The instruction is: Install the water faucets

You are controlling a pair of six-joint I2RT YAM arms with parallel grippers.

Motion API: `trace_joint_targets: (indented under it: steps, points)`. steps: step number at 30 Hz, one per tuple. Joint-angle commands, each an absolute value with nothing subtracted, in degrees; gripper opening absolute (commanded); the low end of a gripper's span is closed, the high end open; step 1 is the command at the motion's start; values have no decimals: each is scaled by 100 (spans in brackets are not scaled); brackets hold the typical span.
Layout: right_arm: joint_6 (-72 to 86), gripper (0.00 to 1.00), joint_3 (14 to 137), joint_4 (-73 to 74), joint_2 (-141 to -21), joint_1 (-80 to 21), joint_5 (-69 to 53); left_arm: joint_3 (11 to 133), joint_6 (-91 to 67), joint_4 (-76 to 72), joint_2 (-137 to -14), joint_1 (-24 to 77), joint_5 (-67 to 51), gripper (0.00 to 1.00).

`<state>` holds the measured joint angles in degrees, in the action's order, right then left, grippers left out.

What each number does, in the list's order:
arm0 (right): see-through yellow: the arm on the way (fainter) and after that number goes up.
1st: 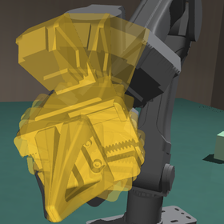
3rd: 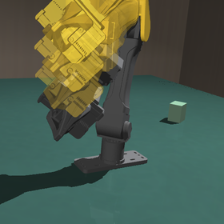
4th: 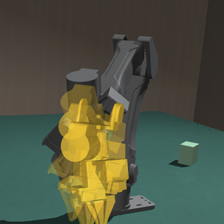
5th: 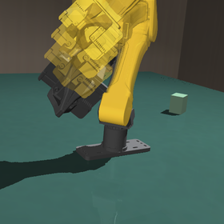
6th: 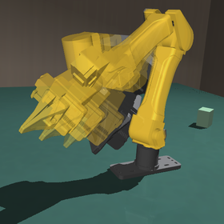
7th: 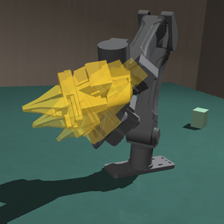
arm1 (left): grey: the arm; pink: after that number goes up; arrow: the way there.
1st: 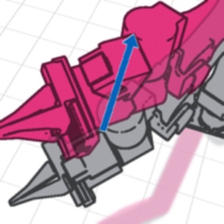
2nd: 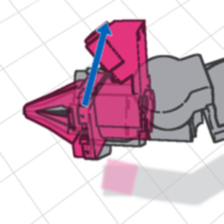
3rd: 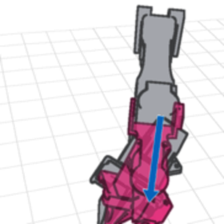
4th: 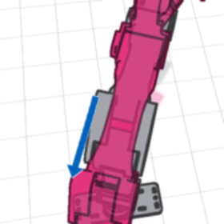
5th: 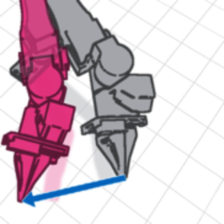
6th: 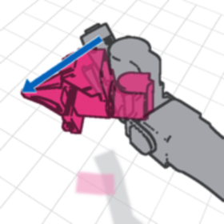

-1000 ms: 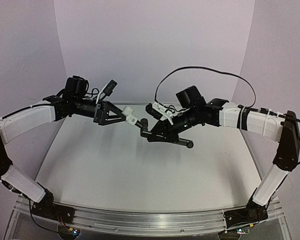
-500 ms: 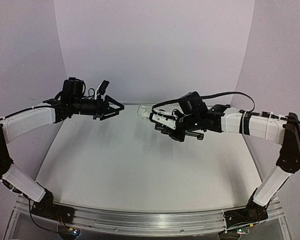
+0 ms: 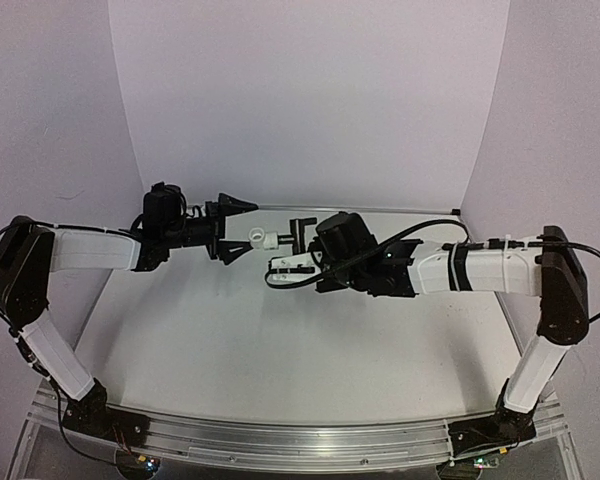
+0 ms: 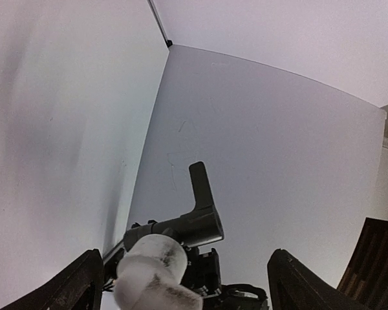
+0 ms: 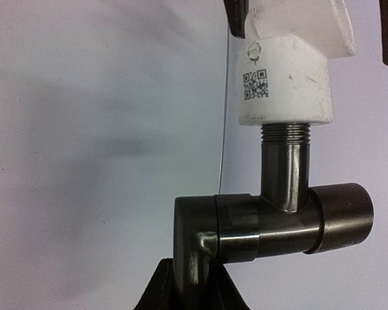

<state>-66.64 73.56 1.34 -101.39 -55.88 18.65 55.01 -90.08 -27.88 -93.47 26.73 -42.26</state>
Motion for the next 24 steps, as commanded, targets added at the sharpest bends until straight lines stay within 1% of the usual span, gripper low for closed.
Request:
trace_joint_targets:
  steps: [1, 4, 8, 12, 15, 18, 21, 24]
  points:
    - [-7100, 0, 7515, -791, -10192, -5693, 2421, 5372, -9973, -3406, -9410, 2839, -4214, 87]
    - [-7216, 0, 7497, -910, -10271, -5740, 2575, 5335, -10129, -3516, -9467, 2905, -4196, 86]
    - [-7288, 0, 7447, -1104, -10306, -5770, 2651, 5460, -10088, -3237, -9540, 2959, -4229, 85]
    - [-7308, 0, 7511, -1185, -10399, -5772, 2818, 5581, -9987, -3029, -9583, 2966, -4231, 79]
    - [-7271, 0, 7501, -1234, -10375, -5793, 2789, 5598, -9948, -3078, -9627, 2971, -4240, 67]
    - [-7220, 0, 7509, -1239, -10416, -5792, 2791, 5573, -9892, -3241, -9623, 2971, -4211, 51]
    - [-7055, 0, 7540, -1157, -10447, -5801, 2754, 5682, -9566, -3051, -9592, 2971, -4156, 40]
    - [-6468, 0, 7738, -616, -10442, -5804, 2426, 5759, -9235, -2915, -9568, 2972, -4116, 30]
